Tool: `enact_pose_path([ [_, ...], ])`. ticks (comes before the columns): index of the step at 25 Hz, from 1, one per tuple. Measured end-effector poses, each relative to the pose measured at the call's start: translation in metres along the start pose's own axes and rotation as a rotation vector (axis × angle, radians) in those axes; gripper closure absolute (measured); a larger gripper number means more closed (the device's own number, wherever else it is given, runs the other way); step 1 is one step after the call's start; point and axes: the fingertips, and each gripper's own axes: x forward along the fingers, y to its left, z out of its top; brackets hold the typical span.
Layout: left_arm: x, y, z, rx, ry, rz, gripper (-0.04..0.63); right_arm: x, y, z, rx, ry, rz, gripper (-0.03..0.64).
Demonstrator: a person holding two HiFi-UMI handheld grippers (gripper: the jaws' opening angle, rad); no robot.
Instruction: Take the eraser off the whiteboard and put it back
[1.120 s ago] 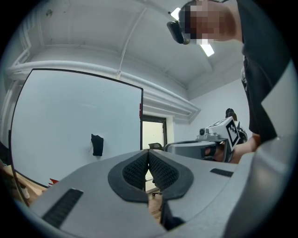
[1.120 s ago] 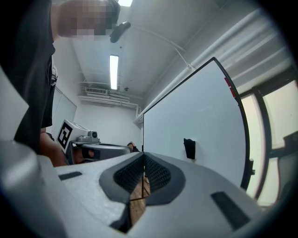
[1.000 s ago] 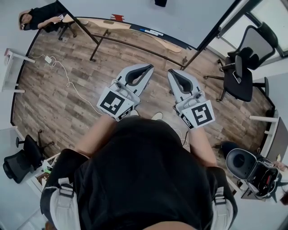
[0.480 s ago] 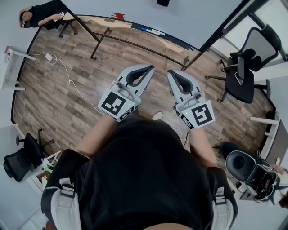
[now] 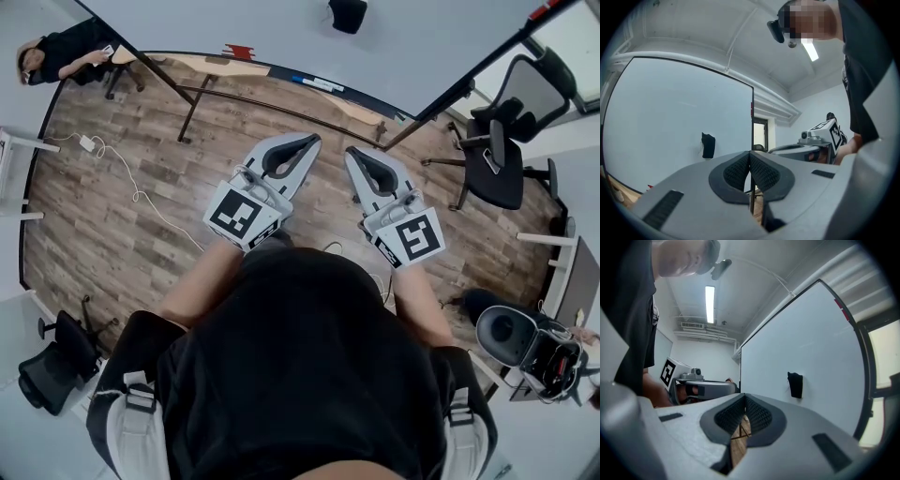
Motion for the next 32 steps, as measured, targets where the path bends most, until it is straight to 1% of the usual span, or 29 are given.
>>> enact_pose_path([
  [6, 0.002, 0.053, 0.002, -0.014, -0.005, -0.033, 0.6, 0.051, -0.009, 0.001, -0.009, 0.028, -0.042, 0.615],
  [13, 0.0, 0.092, 0.0, -0.031, -0.008, -0.096, 0.6, 0.091, -0.011, -0.001, -0.013, 0.059, -0.096, 0.615],
  [20, -0.013, 0.139, -0.003, -0.052, -0.005, -0.143, 0.6, 0.142, -0.002, -0.001, -0.011, 0.081, -0.137, 0.615],
  [25, -0.025, 0.161, -0.006, -0.063, 0.002, -0.171, 0.6, 0.168, 0.008, 0.0, -0.004, 0.089, -0.165, 0.615],
  [32, -0.03, 0.179, -0.009, -0.07, 0.002, -0.168, 0.6, 0.184, 0.01, -0.005, 0.003, 0.103, -0.172, 0.615],
])
